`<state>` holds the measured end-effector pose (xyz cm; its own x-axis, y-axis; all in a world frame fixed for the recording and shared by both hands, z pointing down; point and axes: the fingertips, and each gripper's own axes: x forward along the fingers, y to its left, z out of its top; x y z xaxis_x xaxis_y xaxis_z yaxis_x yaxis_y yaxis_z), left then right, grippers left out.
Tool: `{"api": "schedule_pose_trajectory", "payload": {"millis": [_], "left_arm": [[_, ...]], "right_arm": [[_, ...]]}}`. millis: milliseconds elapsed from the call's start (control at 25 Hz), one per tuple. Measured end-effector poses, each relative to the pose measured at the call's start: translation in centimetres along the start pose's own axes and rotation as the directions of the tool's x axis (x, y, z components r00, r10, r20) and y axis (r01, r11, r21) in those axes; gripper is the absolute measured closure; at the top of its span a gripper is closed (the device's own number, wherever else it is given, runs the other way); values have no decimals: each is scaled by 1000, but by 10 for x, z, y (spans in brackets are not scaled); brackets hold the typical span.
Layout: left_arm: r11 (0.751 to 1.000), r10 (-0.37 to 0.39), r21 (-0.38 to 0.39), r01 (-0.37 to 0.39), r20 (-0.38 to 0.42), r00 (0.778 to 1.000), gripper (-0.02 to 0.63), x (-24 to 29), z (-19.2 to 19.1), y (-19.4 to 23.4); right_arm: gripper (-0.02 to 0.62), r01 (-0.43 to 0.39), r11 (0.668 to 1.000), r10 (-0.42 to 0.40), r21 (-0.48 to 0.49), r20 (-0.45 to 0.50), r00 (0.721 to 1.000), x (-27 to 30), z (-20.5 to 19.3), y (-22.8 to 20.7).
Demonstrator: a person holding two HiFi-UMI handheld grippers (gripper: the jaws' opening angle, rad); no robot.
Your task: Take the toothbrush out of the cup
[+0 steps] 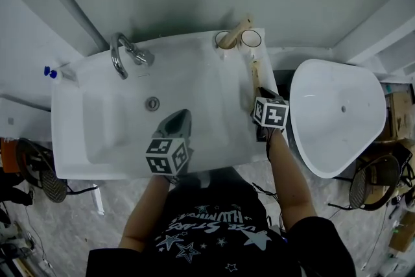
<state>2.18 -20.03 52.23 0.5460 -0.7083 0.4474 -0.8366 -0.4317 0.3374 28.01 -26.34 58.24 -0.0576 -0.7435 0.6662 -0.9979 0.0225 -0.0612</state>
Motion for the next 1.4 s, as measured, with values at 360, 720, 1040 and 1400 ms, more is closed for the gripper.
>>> {"api": "schedule_pose_trajectory", "payload": {"millis": [360,720,1040,1400], "left_arm": [[1000,20,-7,-20,2,1000,584,4,4,4],[1000,12,-11,-12,6,1000,584,8,4,0],[1000,15,-15,-14,19,1000,584,5,8,2],[1000,31,-4,-31,67,997,584,3,31,7]], "right_arm": [[566,44,999,-41,28,-72,997,11,-18,-11],[557,7,1000,-6,4,-104,995,14,-22,-4],[465,-24,1000,23,-20,-47,999,0,-3,5],[466,-153,988,148,-1,252,956,-20,86,39]]}}
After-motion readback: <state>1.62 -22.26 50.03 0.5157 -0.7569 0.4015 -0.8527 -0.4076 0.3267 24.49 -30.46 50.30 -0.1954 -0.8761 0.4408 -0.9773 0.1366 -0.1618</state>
